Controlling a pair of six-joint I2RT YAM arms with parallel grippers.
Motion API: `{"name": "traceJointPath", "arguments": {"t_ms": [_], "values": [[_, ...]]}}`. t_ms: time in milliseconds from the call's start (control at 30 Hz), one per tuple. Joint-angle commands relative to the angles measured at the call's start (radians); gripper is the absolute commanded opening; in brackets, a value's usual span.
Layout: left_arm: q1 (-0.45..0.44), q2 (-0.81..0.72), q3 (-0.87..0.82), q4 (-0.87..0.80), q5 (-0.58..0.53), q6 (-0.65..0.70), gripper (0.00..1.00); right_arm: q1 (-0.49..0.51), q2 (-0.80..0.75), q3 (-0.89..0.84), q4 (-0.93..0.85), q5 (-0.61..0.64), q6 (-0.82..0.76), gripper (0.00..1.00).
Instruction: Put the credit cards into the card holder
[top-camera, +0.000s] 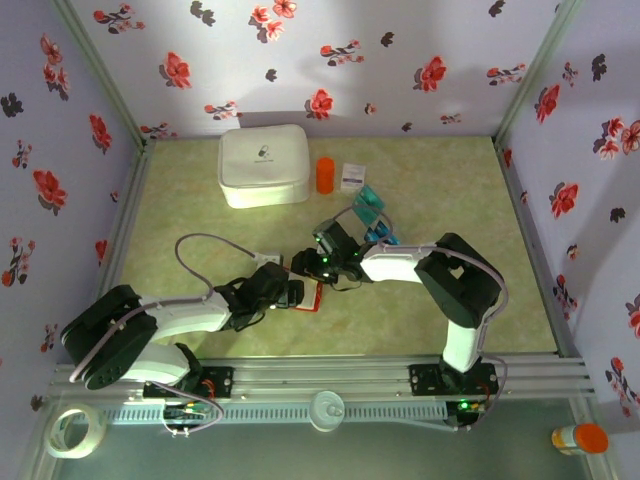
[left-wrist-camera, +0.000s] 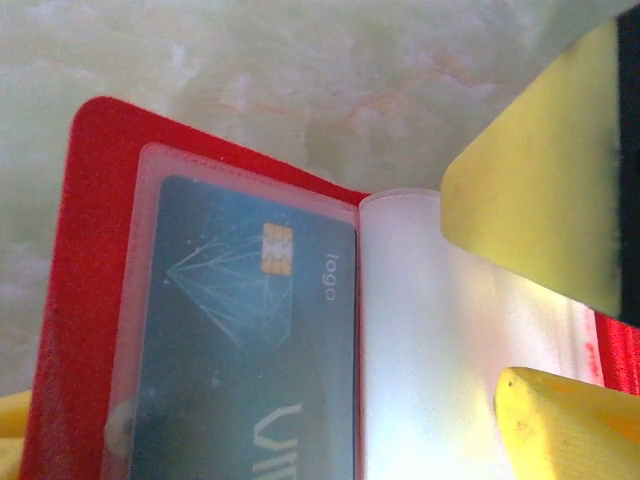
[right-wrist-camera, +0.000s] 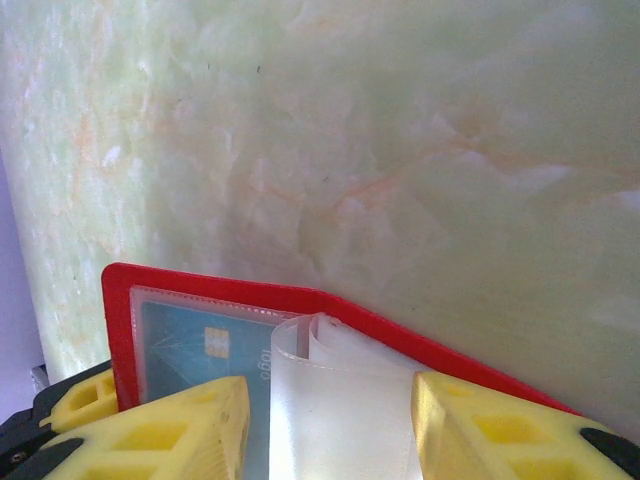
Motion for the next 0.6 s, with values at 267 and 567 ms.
{"name": "traceJointPath", "arguments": {"t_ms": [267, 567], "values": [[-0.004, -0.06, -0.015, -0.051, 0.008, 0.011, 0.96, -0.006, 0.011, -0.004, 0.055, -0.049, 0.036, 0.47], [0.0, -0.123, -0.026, -0.082, -0.018, 0.019, 0.98, -0.007, 0.015, 0.001, 0.072, -0.057, 0.049, 0.46]]}}
